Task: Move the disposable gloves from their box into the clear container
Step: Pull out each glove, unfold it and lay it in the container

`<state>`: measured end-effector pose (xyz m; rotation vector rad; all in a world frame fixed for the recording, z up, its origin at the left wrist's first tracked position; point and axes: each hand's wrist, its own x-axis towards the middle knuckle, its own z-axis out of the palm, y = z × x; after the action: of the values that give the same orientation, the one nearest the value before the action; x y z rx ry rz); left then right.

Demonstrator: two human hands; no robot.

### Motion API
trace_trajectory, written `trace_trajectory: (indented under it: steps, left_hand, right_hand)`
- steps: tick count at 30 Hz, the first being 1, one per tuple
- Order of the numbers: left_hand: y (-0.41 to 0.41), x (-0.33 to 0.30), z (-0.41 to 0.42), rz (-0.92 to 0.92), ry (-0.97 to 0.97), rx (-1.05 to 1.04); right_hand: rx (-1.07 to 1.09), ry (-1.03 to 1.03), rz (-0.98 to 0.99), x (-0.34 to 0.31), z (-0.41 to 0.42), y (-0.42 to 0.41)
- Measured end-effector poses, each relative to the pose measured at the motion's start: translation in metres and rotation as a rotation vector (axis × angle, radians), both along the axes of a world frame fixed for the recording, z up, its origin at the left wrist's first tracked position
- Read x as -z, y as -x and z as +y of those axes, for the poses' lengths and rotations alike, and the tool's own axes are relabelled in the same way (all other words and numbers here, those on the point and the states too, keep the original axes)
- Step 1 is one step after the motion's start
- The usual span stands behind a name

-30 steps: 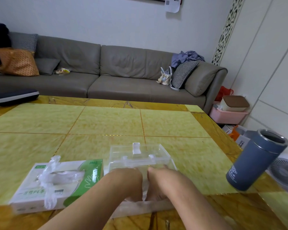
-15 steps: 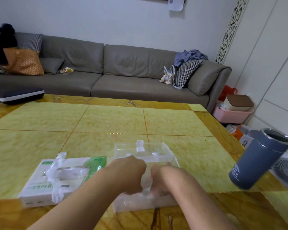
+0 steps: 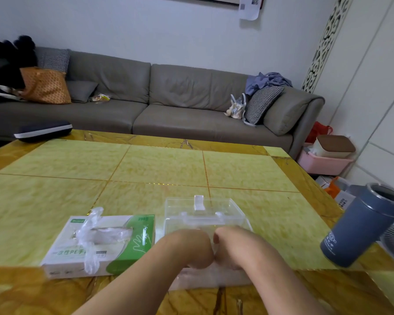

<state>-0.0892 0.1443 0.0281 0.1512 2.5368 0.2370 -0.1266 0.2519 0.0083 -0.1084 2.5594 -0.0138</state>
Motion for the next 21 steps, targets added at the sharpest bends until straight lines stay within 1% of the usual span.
trace_trajectory:
  steps: [4,6,9,12,14,15,16,17,19,20,21]
  left_hand:
    - [-0.012,0.0,-0.007,0.144,-0.055,-0.07]
    - [-0.02,-0.002,-0.015,0.258,-0.151,-0.08]
    - [-0.03,-0.006,-0.032,0.492,-0.357,-0.087]
    - [-0.039,-0.011,-0.062,0.714,-0.505,-0.187]
    - [-0.044,-0.01,-0.09,0.858,-0.514,-0.303]
    - [-0.046,-0.009,-0.107,0.892,-0.486,-0.361]
    - [-0.047,-0.007,-0.125,0.887,-0.432,-0.398]
    - [-0.049,-0.005,-0.141,0.843,-0.345,-0.408]
    - [-0.052,0.002,-0.172,0.705,-0.151,-0.389]
    - [-0.053,0.006,-0.183,0.634,-0.078,-0.37]
    - [-0.054,0.01,-0.19,0.575,-0.047,-0.352]
  right_hand:
    - [-0.072,-0.038,0.117,-0.008,-0.001,-0.009]
    - [-0.11,-0.01,0.245,-0.019,-0.002,-0.017]
    - [-0.11,0.086,0.416,-0.03,-0.005,-0.025]
    - [-0.085,0.172,0.513,-0.032,-0.011,-0.03]
    - [-0.075,0.211,0.56,-0.033,-0.016,-0.033]
    - [-0.071,0.229,0.58,-0.033,-0.018,-0.035]
    - [-0.068,0.257,0.606,-0.034,-0.02,-0.035]
    - [-0.063,0.283,0.629,-0.035,-0.022,-0.036]
    - [-0.062,0.339,0.677,-0.035,-0.025,-0.038]
    - [-0.076,0.366,0.704,-0.035,-0.027,-0.039]
    - [-0.1,0.381,0.736,-0.036,-0.029,-0.04]
